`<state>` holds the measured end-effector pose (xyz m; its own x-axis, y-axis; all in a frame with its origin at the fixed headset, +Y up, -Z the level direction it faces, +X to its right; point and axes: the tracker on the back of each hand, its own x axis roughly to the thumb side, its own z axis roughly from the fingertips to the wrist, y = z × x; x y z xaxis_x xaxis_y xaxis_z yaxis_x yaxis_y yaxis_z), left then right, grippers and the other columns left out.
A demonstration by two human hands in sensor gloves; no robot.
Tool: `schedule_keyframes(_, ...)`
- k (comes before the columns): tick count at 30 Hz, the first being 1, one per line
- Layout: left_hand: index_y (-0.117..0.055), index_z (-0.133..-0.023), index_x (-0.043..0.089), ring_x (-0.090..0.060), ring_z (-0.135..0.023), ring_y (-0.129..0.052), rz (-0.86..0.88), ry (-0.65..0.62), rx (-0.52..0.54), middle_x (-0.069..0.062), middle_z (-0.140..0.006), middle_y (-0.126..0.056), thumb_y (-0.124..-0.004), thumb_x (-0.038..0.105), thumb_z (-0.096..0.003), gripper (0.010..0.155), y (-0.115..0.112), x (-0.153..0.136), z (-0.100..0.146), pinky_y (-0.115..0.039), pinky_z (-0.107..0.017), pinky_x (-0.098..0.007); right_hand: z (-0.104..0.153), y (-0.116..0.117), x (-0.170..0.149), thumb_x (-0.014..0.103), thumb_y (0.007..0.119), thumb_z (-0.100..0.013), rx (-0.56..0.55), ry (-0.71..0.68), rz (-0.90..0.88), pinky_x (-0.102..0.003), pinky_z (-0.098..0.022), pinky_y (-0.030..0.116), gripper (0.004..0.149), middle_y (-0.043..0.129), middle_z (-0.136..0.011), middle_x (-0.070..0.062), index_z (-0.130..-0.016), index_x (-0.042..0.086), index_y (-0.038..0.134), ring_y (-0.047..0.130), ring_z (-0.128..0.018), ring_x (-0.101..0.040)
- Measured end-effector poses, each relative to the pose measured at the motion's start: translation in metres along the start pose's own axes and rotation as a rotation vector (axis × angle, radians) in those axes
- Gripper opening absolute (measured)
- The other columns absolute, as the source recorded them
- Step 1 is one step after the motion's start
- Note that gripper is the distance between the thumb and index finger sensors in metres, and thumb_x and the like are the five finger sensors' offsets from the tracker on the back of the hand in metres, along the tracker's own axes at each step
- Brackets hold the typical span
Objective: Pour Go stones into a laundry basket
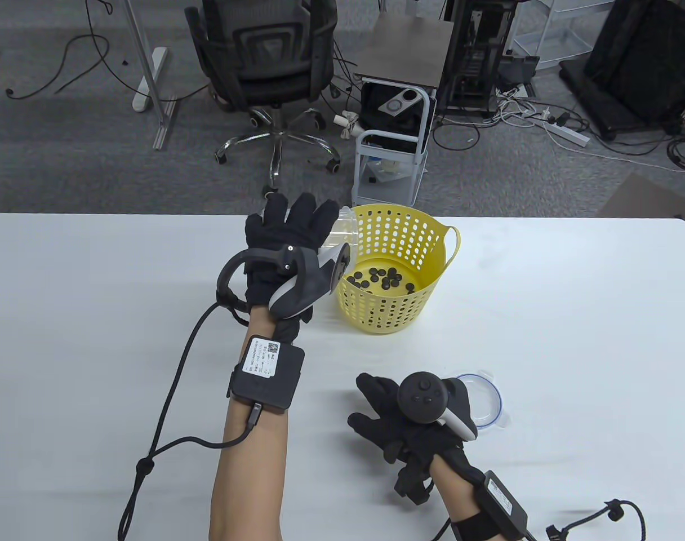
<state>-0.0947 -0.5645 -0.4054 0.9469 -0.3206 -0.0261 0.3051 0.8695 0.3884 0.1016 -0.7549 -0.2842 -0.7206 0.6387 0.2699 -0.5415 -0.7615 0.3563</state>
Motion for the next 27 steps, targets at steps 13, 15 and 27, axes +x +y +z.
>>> schedule_keyframes(13, -0.041, -0.108, 0.047, -0.033, -0.103, -0.08, 0.521, 0.049, -0.134, 0.013, -0.118, -0.062, -0.116, 0.069, -0.0108, 0.125, -0.023, -0.027, 0.057, -0.081, -0.061, -0.056, 0.002, -0.005, -0.002, 0.06, 0.078, -0.047, -0.03, -0.002, -0.023, -0.073, -0.06, 0.061, 0.081, 0.06, -0.108, -0.027, -0.107, 0.011, 0.053, 0.073, -0.086, -0.06)
schedule_keyframes(15, -0.041, -0.109, 0.045, -0.034, -0.102, -0.081, 0.631, 0.055, -0.161, 0.012, -0.118, -0.062, -0.115, 0.07, -0.0113, 0.125, -0.029, -0.031, 0.073, -0.082, -0.061, -0.056, 0.002, -0.006, -0.003, 0.06, 0.078, -0.047, -0.044, -0.006, -0.033, -0.073, -0.06, 0.061, 0.081, 0.06, -0.108, -0.027, -0.107, 0.011, 0.053, 0.073, -0.086, -0.059)
schedule_keyframes(27, -0.039, -0.11, 0.043, -0.035, -0.103, -0.079, 1.065, 0.068, -0.297, 0.01, -0.119, -0.06, -0.114, 0.071, -0.0142, 0.125, -0.072, -0.04, 0.158, -0.081, -0.061, -0.057, 0.005, -0.014, -0.013, 0.058, 0.079, -0.047, -0.112, -0.034, -0.13, -0.072, -0.059, 0.063, 0.078, 0.064, -0.106, -0.026, -0.105, 0.011, 0.056, 0.076, -0.085, -0.058)
